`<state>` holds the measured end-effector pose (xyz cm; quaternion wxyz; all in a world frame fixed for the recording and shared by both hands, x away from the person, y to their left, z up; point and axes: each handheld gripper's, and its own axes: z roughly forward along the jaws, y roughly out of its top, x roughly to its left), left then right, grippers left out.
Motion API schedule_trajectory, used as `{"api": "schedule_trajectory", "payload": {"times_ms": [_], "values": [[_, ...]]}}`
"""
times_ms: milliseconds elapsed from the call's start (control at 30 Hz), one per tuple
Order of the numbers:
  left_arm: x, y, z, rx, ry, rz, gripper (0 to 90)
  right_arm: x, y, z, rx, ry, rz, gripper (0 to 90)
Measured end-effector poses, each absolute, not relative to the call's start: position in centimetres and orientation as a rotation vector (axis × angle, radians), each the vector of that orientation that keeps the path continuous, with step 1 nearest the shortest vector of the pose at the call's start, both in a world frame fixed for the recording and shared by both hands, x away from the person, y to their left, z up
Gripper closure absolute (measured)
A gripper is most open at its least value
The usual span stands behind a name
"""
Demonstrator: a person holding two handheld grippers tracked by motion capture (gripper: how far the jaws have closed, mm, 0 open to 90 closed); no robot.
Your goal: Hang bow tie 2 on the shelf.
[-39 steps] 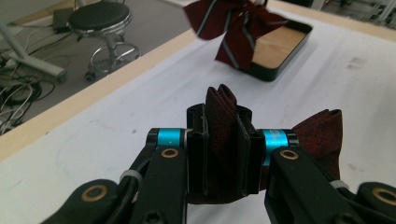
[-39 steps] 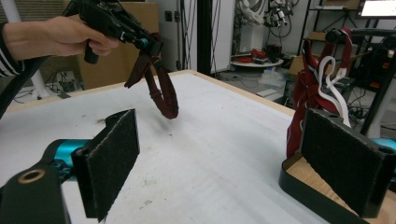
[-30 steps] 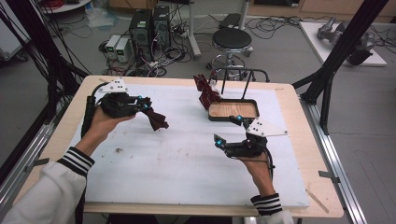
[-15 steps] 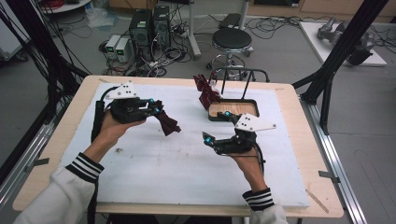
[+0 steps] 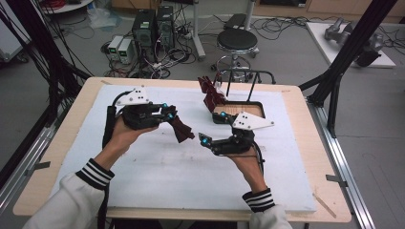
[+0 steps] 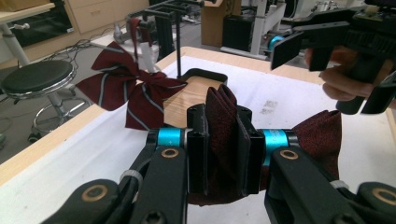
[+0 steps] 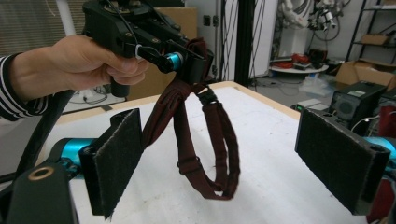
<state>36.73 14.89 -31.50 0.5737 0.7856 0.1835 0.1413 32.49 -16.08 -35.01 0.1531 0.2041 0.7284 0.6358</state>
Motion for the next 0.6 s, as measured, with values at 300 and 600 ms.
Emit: {"api": "schedule_trajectory", "payload": {"times_ms": [300, 600], "values": [[36.3, 14.1, -31.2, 1.833, 0.408, 0.328, 77.3, 33.0, -14.6, -35.0, 0.559, 2.154, 1.801, 15.6], [36.4, 13.7, -31.4, 1.837, 0.405, 0.334, 77.3, 33.1, -13.7, -35.3, 0.535, 2.232, 1.84, 24.6]]}}
